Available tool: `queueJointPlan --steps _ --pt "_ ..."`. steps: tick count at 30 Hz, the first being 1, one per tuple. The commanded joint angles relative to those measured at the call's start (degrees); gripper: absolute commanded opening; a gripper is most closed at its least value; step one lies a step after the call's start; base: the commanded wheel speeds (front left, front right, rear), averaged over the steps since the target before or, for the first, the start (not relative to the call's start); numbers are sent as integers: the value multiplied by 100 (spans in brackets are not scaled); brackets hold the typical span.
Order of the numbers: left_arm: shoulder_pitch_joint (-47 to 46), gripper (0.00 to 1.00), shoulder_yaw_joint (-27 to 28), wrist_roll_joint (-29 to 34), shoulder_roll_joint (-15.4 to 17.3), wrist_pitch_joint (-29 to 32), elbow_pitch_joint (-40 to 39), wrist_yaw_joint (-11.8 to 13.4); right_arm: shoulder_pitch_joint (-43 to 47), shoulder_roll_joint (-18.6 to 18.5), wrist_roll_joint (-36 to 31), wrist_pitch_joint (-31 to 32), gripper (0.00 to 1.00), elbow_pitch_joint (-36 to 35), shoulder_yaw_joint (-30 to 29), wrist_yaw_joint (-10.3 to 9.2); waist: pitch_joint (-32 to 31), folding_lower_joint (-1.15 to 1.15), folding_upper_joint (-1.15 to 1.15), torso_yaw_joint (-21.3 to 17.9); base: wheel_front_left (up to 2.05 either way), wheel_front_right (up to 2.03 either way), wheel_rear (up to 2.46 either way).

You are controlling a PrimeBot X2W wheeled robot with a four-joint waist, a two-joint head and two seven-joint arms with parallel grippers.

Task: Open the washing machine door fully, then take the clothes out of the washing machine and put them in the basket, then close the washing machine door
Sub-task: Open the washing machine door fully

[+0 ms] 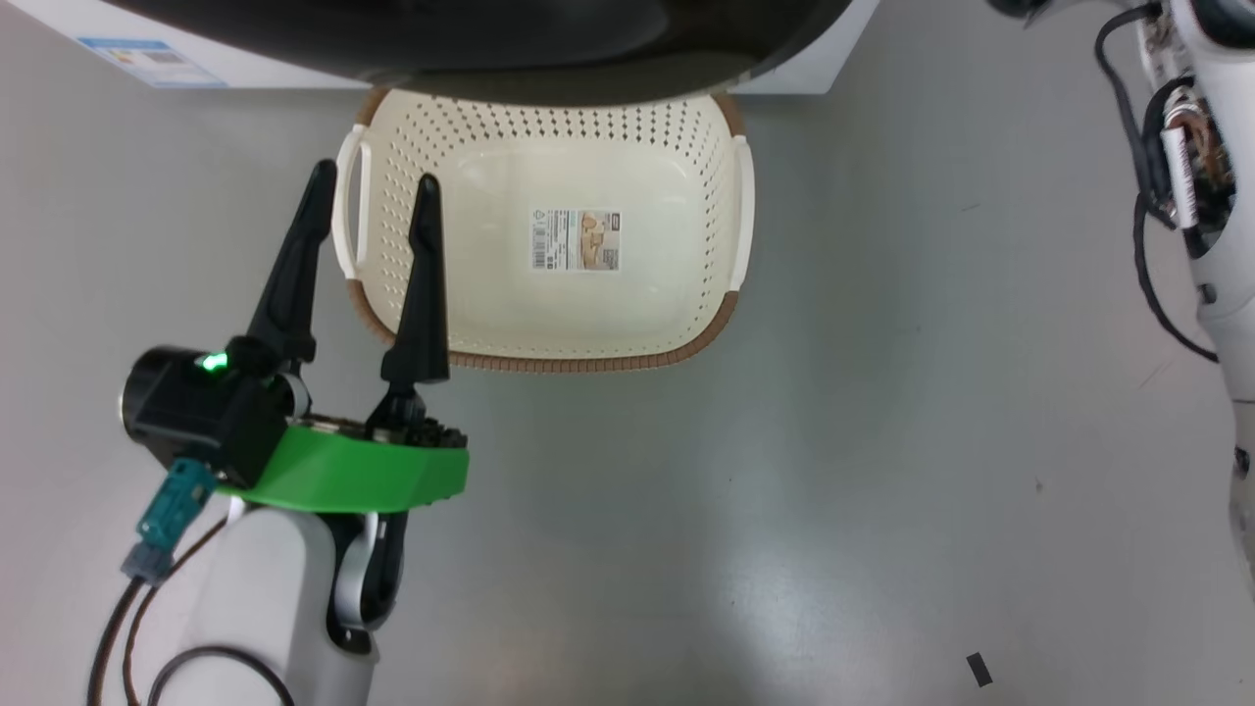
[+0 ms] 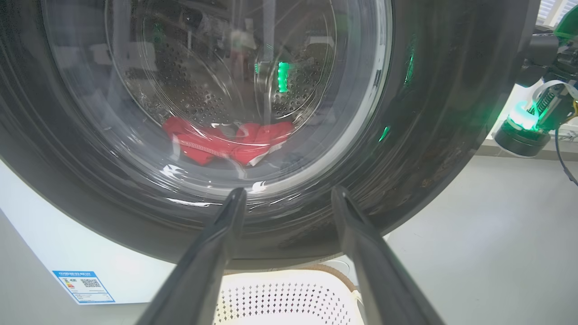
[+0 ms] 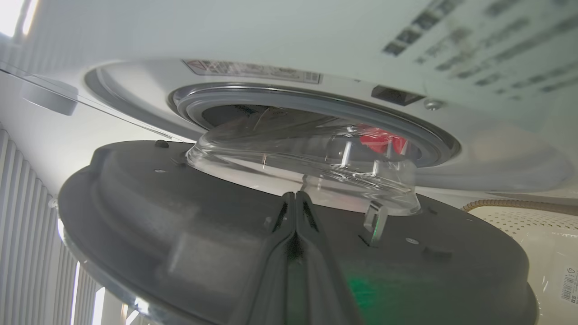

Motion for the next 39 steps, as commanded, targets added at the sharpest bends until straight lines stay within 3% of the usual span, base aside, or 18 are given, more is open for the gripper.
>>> queueJointPlan --steps 1,26,32,33,36,38,39 --pt "198 100 201 1 114 -44 -140 -11 127 197 -38 79 0 -213 46 29 -101 0 0 -49 0 0 0" --pt "844 100 383 68 114 -44 60 -27 1262 500 -100 344 0 -197 305 29 -1168 0 0 -164 0 0 0" --pt "890 100 363 46 114 -44 16 6 1326 491 -396 -120 0 -173 248 29 -1154 0 0 -152 0 0 0" --pt "889 100 362 44 114 -44 12 9 1331 494 -441 -233 5 -135 224 29 -1145 0 0 -153 0 0 0" --pt "871 100 361 36 114 -44 1 15 1315 446 -691 -634 48 -56 192 29 -1106 0 0 -162 0 0 0" --pt "838 100 384 30 114 -44 20 0 1306 399 -864 -966 100 -41 146 29 -1077 0 0 -173 0 0 0" --pt "821 100 397 27 114 -44 31 -6 1309 355 -975 -1155 100 -50 128 29 -1067 0 0 -179 0 0 0"
